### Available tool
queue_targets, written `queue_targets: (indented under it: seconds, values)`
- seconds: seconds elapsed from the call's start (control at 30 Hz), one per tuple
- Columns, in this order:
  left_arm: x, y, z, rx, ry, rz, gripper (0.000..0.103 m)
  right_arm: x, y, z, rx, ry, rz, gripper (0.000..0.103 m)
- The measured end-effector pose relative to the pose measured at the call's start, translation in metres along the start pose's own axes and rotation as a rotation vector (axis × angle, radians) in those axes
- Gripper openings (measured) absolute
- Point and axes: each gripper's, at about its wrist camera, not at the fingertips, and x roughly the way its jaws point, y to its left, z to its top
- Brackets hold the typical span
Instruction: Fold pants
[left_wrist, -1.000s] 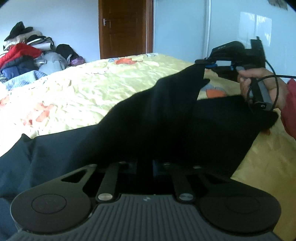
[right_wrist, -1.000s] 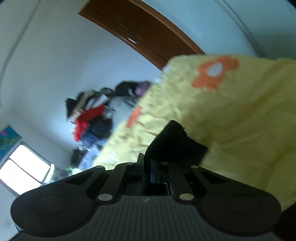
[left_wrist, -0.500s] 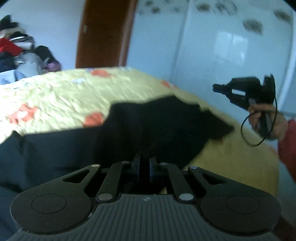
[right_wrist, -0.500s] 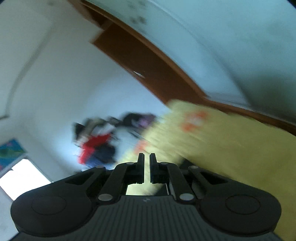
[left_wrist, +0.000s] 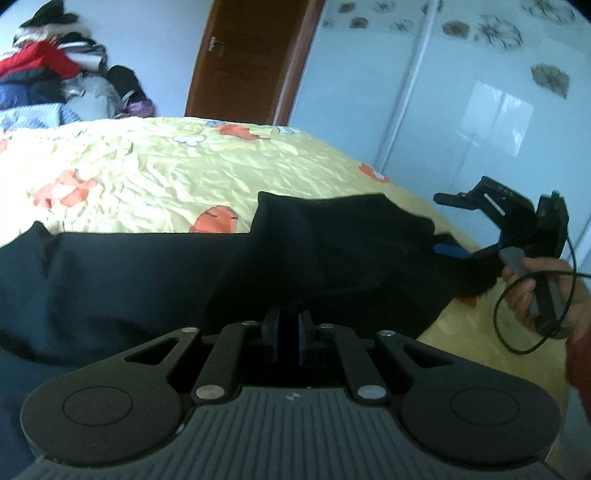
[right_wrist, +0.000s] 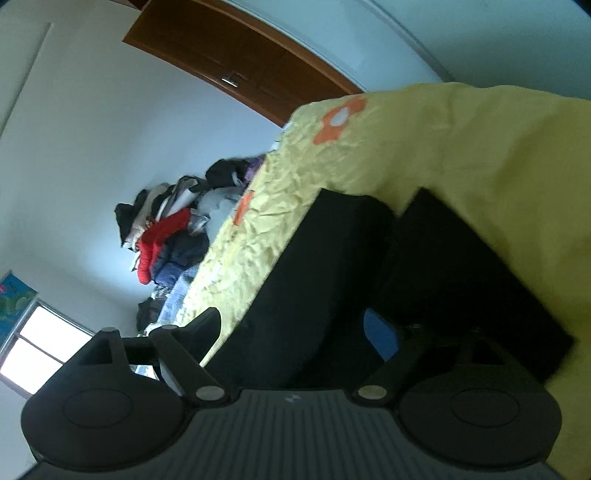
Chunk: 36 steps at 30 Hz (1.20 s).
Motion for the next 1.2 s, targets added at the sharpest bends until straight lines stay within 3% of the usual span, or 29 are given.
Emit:
queue_targets:
  seconds: [0.13,0.17,0.2,0.23,0.4,0.47,0.53,0.57,0.6,0.63,0.73,0.87,0.97,1.03,1.1,1.2]
  values:
    - [-0.005,0.007,0.000,-0.063,-0.019,-0.016,0.010,0.024,0.010,0.000,-0.032,-0.022,-0.001,0.085]
    - [-0.005,0.008,0.001,-0.071,-0.016,-0.015,0.010,0.026,0.011,-0.001,-0.045,-0.052,-0.015,0.070]
    - [-0.006,0.009,0.001,-0.076,-0.015,-0.014,0.010,0.030,0.011,0.001,-0.058,-0.069,-0.030,0.019]
    - [-0.007,0.009,0.002,-0.077,-0.015,-0.013,0.010,0.032,0.011,0.003,-0.069,-0.087,-0.047,0.001]
    - [-0.010,0.008,0.002,-0.056,-0.024,-0.027,0.010,0.000,0.013,0.012,-0.101,-0.194,-0.039,0.001]
    - [-0.007,0.009,0.001,-0.065,-0.020,-0.023,0.010,-0.013,0.012,0.014,-0.077,-0.154,-0.025,0.002]
    - [-0.004,0.013,0.000,-0.091,-0.014,-0.024,0.010,-0.020,0.005,0.010,0.033,-0.075,-0.027,0.012]
    - [-0.003,0.014,0.000,-0.106,-0.015,-0.029,0.010,-0.020,0.001,0.006,0.096,-0.013,-0.036,0.036]
    - [-0.003,0.016,0.001,-0.119,-0.018,-0.033,0.010,-0.017,-0.001,0.003,0.132,0.038,-0.034,0.077]
    - [-0.003,0.017,0.002,-0.129,-0.021,-0.034,0.010,-0.014,-0.002,-0.004,0.153,0.068,-0.014,0.090]
    - [-0.007,0.017,0.005,-0.134,-0.038,-0.029,0.010,0.002,0.007,-0.020,0.135,0.118,0.009,0.093]
    - [-0.013,0.015,0.010,-0.129,-0.068,-0.030,0.010,0.026,0.018,-0.018,0.116,0.106,-0.004,0.093]
    - [-0.015,0.012,0.011,-0.119,-0.073,-0.029,0.010,0.033,0.020,-0.010,0.042,-0.004,-0.045,0.091]
    - [-0.014,0.011,0.010,-0.115,-0.062,-0.032,0.010,0.031,0.010,-0.004,-0.002,-0.110,-0.088,0.080]
    - [-0.012,0.011,0.009,-0.105,-0.045,-0.033,0.010,0.034,-0.008,0.006,0.045,-0.125,-0.098,0.008]
    - [-0.009,0.008,0.007,-0.076,-0.023,-0.038,0.011,0.019,-0.024,0.009,0.061,-0.170,-0.089,0.004]
